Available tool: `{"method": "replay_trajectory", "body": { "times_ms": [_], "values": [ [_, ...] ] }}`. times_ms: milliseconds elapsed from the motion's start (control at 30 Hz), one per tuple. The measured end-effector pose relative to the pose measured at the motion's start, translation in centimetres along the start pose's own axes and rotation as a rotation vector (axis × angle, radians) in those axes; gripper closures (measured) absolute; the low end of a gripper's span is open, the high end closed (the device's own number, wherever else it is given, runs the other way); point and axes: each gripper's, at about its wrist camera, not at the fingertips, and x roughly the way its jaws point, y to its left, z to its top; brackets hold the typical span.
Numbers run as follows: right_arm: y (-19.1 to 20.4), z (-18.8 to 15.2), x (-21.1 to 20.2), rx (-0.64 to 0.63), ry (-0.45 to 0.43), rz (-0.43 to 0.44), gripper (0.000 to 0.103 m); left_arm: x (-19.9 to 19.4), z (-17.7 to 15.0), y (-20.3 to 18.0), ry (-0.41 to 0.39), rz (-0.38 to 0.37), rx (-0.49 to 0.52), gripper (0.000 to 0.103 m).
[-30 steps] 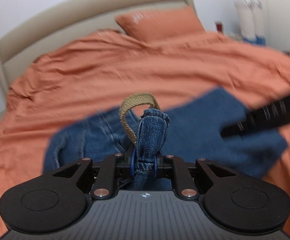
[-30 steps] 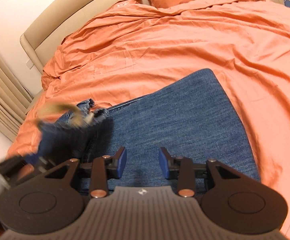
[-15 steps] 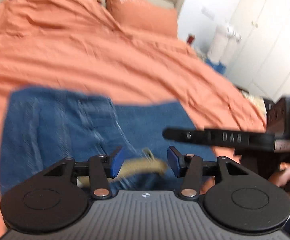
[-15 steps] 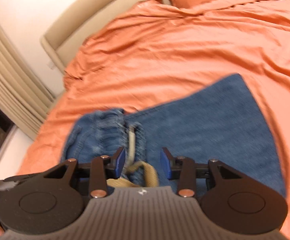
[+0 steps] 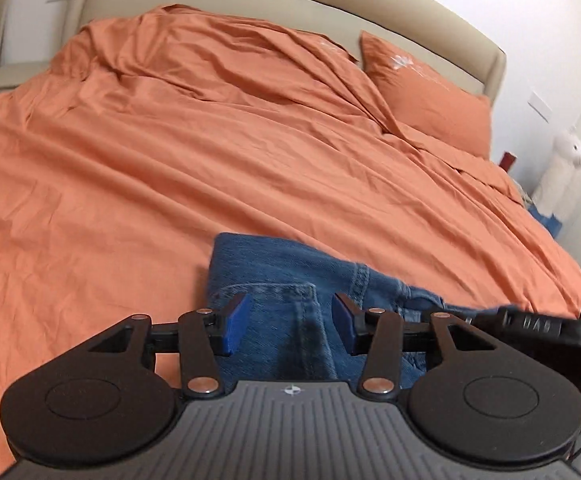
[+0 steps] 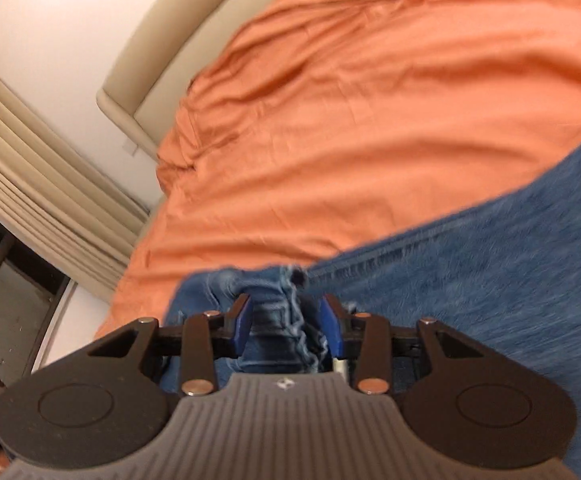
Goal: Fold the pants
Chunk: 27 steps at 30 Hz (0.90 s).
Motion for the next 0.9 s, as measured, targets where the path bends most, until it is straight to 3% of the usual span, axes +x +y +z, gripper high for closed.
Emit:
{"method": "replay_trajectory", "body": {
  "times_ms": [67,267,533,600,733,900],
  "values": [
    [0.1,-0.3,0.3,0.001,0.0,0.022,0.092,-0.1,0.1,0.3,-0.003,-0.005,-0.009,0.05],
    [0.8,1.2,-3.9,0.09,-0.06,0.193,0.097,0.2,0.3,0.6,0.0,0.001,-0.01,0.062],
    [-1.9,-0.2,-1.3,0.134,0.044,-0.006,0.097,1.7,-0.8,0.2,0.059,0.038,0.031,0.063],
    [-1.9,-0.2,-1.0,0.14,0.049,-0.005,0.096,1.8,-0.9,0.3,0.062,0.04,0.027,0.063],
    [-2.1,0.2,-1.7,0.159,0.032,0.001,0.069,1.7,-0.8,0.5,0.059,0.033,0.01,0.063],
    [-3.6,-0.3,-0.3,0.235,0.089,0.047,0.063,1.5,-0.6,0.8,0.031,0.021,-0.022,0.063]
  ]
}}
